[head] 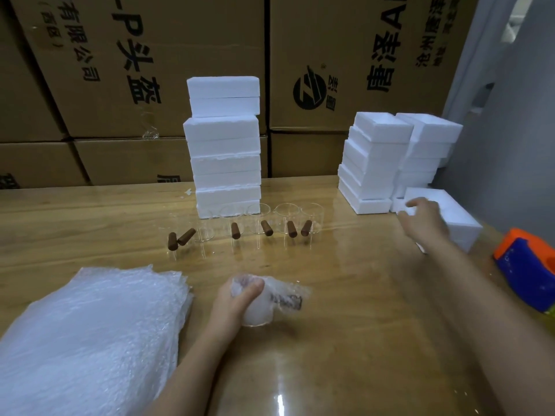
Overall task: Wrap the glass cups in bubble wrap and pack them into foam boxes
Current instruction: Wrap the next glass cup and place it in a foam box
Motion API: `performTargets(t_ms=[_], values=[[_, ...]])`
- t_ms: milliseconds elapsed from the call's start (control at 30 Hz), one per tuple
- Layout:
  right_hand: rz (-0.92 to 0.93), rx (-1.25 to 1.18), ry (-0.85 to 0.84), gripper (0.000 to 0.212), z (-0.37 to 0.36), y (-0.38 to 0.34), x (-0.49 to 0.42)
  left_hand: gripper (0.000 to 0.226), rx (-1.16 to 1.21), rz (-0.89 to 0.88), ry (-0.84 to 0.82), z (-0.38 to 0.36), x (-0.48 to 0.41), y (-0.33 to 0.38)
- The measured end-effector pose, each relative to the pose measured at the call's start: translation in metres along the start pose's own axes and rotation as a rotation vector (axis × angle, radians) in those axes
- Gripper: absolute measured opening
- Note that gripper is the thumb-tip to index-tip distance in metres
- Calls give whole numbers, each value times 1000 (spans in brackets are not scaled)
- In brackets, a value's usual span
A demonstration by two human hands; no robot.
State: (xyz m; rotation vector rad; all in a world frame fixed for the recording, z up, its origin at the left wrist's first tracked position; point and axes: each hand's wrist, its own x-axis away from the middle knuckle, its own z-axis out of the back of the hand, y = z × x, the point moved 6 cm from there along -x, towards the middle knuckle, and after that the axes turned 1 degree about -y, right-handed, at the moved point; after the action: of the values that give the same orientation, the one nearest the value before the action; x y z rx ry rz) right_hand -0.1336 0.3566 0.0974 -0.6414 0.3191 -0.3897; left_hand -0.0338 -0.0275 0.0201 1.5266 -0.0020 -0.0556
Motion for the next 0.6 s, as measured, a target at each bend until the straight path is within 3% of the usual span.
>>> performTargets(t_ms=[133, 233, 367, 500, 600], values=[[-118, 139, -90, 51, 5, 53, -35, 54, 178, 58, -27, -3, -4, -9], [-114, 146, -120, 56, 1, 63, -39, 36, 326, 79, -66, -5, -7, -13], [-85, 88, 19, 54, 7, 56, -29, 43, 400, 92, -73, -2, -11, -16], [80, -32, 309, 40, 20, 24, 15, 35, 387, 74, 1, 2, -11, -13], [296, -179, 268, 25, 2, -11, 62, 39, 353, 5, 109, 11, -8, -3]])
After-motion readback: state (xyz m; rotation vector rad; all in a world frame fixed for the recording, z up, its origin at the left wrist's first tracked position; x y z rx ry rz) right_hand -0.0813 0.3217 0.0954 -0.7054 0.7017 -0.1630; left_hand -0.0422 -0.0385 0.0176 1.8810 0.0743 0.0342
